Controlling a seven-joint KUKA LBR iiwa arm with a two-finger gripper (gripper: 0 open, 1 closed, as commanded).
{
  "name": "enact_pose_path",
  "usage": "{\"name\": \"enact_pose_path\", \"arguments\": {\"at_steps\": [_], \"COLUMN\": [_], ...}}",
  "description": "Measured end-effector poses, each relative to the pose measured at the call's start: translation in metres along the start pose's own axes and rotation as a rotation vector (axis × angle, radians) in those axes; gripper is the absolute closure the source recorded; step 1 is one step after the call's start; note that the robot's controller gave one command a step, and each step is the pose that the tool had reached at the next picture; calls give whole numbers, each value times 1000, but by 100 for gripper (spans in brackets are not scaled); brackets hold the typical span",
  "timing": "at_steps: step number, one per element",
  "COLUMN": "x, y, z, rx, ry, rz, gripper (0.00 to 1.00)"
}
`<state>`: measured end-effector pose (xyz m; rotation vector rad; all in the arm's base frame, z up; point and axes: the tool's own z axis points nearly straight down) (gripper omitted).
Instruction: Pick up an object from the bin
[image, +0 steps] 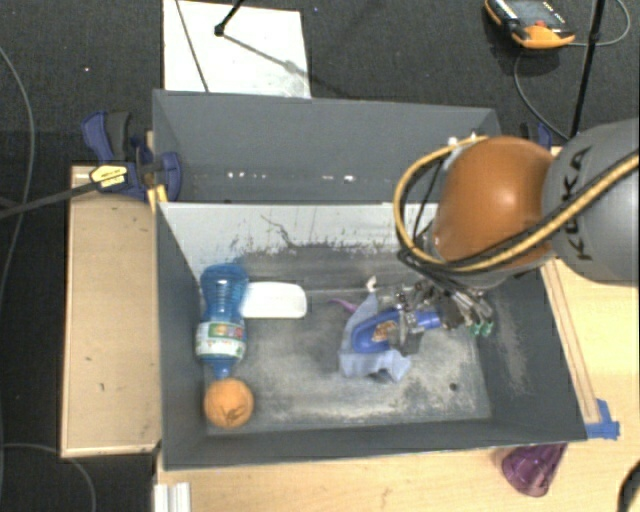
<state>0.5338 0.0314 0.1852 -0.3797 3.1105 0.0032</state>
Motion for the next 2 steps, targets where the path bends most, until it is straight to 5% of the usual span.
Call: {"name": "enact_pose_path", "arguments": {"at_steps": [1, 2], "x": [0, 7], "y": [0, 0], "z": [0, -60], "rx": [0, 0], "ry": [0, -3], "rz": [0, 25], "gripper": [100, 100]}}
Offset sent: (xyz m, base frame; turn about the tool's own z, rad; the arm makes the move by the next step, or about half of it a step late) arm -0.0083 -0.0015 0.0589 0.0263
